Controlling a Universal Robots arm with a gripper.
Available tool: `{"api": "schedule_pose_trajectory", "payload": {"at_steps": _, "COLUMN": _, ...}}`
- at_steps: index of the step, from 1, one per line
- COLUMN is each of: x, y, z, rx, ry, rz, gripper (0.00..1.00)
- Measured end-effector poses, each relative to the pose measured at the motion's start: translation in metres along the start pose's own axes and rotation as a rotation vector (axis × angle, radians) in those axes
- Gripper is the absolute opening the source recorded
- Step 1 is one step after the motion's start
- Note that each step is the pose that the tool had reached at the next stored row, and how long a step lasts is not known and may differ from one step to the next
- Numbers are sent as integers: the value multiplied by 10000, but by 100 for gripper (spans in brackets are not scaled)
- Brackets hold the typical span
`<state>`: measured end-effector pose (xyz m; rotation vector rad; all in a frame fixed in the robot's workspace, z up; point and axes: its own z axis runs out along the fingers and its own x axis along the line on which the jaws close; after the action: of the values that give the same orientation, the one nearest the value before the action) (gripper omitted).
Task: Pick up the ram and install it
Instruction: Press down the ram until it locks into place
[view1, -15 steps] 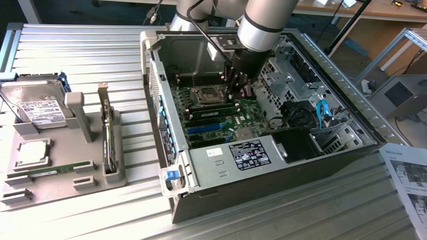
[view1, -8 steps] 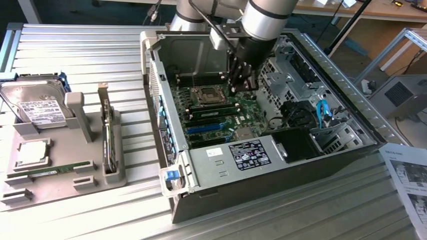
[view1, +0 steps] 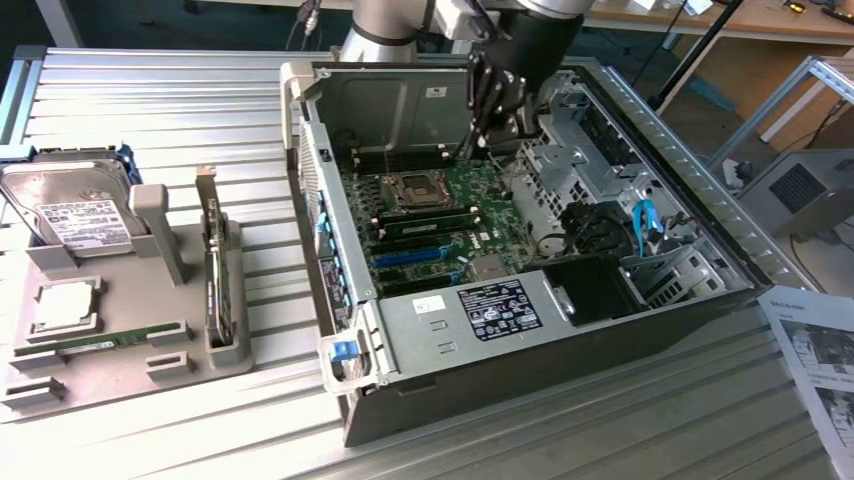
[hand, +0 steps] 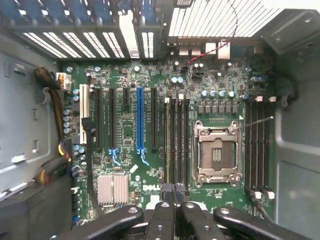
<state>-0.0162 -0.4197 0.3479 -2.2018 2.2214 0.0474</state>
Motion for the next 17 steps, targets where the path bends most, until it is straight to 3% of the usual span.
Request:
{"api": "schedule_pose_trajectory", "payload": {"at_steps": 2, "x": -4, "y": 1, "z": -118, "rx": 0, "ry": -1, "rz": 0, "gripper": 11}}
{"api": "schedule_pose_trajectory", "payload": {"at_steps": 5, "x": -6, "y": 2, "z": -190, "rx": -1, "ry": 5, "rz": -1, "gripper": 11}}
{"api": "schedule_pose_trajectory", "payload": {"at_steps": 17, "x": -7, "y": 3, "z": -225, "rx": 0, "ry": 5, "rz": 0, "gripper": 11}}
